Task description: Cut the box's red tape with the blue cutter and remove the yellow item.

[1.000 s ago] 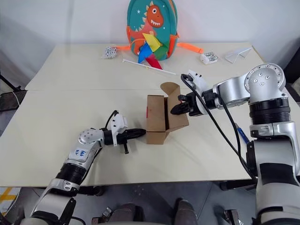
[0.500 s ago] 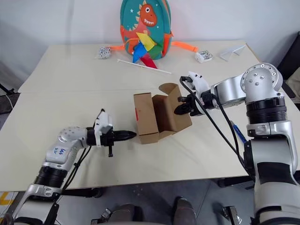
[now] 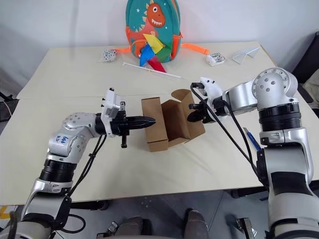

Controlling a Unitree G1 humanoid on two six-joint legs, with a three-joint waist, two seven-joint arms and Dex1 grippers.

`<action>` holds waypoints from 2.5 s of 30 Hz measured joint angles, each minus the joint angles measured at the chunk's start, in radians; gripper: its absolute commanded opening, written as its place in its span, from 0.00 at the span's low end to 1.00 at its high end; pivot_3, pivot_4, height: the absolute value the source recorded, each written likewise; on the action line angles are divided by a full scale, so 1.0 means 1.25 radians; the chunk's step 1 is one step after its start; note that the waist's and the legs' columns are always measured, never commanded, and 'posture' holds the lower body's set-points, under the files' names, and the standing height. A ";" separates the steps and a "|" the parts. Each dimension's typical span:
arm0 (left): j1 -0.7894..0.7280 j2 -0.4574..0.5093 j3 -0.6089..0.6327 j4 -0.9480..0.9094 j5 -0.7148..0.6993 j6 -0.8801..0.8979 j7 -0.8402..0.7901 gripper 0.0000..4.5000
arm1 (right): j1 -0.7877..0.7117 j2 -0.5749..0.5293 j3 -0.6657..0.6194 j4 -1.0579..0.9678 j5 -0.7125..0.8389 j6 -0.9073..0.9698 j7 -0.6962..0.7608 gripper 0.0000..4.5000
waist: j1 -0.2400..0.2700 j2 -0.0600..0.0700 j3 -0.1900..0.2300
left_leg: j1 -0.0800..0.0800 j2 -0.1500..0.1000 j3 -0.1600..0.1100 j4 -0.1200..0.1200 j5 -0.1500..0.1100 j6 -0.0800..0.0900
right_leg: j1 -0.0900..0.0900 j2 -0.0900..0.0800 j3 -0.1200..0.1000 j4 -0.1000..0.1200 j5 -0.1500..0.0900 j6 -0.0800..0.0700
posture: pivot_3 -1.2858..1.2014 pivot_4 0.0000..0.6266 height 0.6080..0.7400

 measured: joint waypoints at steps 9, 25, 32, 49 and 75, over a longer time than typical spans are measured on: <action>0.001 -0.019 -0.020 0.041 0.057 -0.068 0.035 0.00 | -0.011 0.005 0.001 0.000 0.000 0.000 0.003 0.00 | -0.001 0.000 0.000 | 0.000 0.000 0.000 0.000 0.000 0.000 | 0.000 0.000 0.000 0.000 0.000 0.000 | 0.52 0.24 1.00; 0.121 0.051 0.052 -0.049 0.036 -0.030 0.068 0.00 | 0.000 -0.019 0.016 -0.011 -0.036 0.000 0.048 0.00 | 0.000 0.000 0.000 | 0.002 0.000 0.000 0.001 0.000 0.000 | 0.002 0.000 0.001 0.001 0.000 0.000 | 0.52 0.24 1.00; 0.155 0.059 0.069 -0.079 0.021 -0.013 0.084 0.00 | 0.015 -0.013 0.019 -0.071 -0.099 0.000 0.090 0.00 | -0.001 0.000 0.000 | 0.002 0.000 0.000 0.001 0.000 0.000 | 0.002 0.000 0.001 0.001 0.000 0.000 | 0.52 0.24 1.00; 0.246 0.090 0.108 -0.083 0.022 -0.007 0.119 0.00 | -0.013 -0.004 0.037 -0.158 -0.146 0.000 0.118 0.00 | 0.022 0.000 0.000 | 0.003 0.000 0.000 0.002 0.000 0.000 | 0.003 0.000 0.002 0.001 0.000 0.000 | 0.52 0.24 1.00; 0.257 0.048 0.076 -0.065 0.012 0.027 0.131 0.00 | 0.029 -0.003 0.089 -0.123 -0.165 0.000 0.075 0.00 | -0.003 0.000 0.000 | 0.001 0.000 0.000 0.000 0.000 -0.001 | 0.000 0.000 0.000 0.001 0.000 0.000 | 0.52 0.24 1.00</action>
